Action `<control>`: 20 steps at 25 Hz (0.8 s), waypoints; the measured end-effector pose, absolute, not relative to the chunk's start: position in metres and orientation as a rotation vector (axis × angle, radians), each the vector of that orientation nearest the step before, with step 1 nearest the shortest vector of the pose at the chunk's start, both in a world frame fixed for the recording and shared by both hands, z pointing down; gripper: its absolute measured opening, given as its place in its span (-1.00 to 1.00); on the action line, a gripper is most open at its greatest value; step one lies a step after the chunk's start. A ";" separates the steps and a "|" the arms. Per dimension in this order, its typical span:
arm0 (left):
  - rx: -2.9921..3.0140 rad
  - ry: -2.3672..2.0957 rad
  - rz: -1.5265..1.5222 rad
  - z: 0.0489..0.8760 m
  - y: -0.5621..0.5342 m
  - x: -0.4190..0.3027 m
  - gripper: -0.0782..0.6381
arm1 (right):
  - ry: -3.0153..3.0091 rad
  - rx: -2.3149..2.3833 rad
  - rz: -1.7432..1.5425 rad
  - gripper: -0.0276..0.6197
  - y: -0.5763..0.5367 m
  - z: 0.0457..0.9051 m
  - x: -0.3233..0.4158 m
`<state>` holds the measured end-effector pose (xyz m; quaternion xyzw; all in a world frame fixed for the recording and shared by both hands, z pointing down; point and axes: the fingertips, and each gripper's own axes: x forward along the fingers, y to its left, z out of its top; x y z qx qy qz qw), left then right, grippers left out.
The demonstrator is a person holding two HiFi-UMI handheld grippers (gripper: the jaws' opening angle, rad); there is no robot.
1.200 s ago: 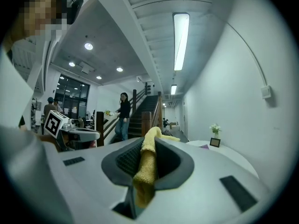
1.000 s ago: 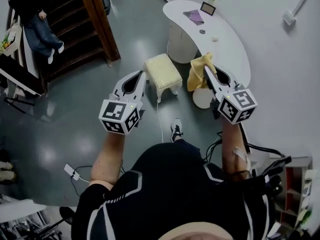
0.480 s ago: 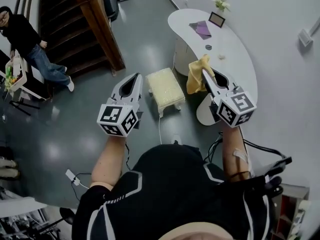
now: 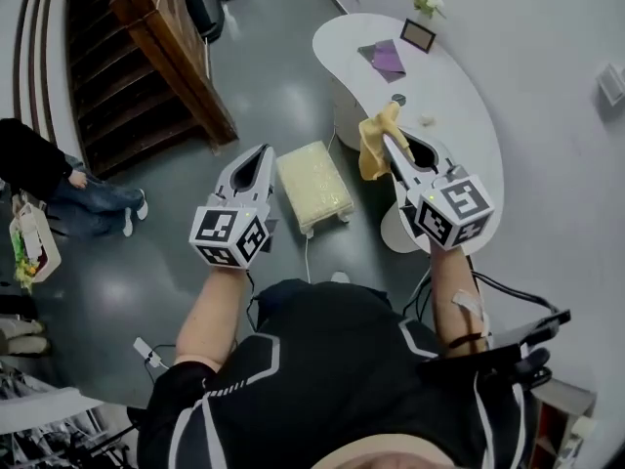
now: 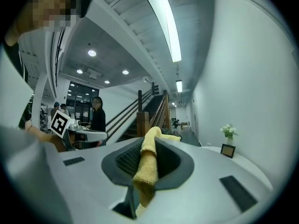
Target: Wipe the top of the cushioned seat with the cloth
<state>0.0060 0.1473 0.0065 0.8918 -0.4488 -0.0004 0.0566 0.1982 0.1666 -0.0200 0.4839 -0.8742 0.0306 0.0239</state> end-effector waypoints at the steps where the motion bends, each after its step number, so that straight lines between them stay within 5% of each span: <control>1: 2.702 -1.360 0.010 0.008 0.141 0.009 -0.77 | -2.706 1.500 0.103 -0.72 0.160 -0.019 0.201; 20: 2.759 -1.198 0.111 0.051 0.029 -0.030 -0.77 | -2.560 1.670 0.190 -0.72 0.065 0.025 0.172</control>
